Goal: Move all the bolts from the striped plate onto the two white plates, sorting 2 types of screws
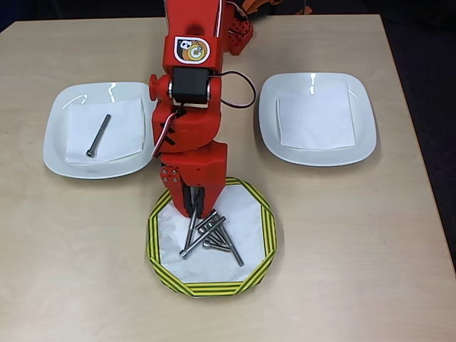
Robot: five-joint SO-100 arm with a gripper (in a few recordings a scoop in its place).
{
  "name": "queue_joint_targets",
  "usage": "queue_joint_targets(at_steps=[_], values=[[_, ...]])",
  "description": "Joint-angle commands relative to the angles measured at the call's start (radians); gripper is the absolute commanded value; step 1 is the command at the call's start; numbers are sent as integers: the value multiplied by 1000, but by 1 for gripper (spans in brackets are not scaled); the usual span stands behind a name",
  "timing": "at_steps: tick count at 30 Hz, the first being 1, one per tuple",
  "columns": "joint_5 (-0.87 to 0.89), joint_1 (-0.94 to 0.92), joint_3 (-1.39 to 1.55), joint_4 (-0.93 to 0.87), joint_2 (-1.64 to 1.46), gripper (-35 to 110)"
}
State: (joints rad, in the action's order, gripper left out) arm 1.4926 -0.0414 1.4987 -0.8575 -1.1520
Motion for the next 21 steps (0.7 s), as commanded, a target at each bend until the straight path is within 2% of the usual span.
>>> queue_joint_targets(at_steps=[1, 8, 16, 21], values=[[-6, -18, -12, -12, -3, 0], [-100, -52, -130, -120, -23, 0], [-210, -109, -407, -410, -28, 0], [-258, -181, -356, -512, -126, 0]])
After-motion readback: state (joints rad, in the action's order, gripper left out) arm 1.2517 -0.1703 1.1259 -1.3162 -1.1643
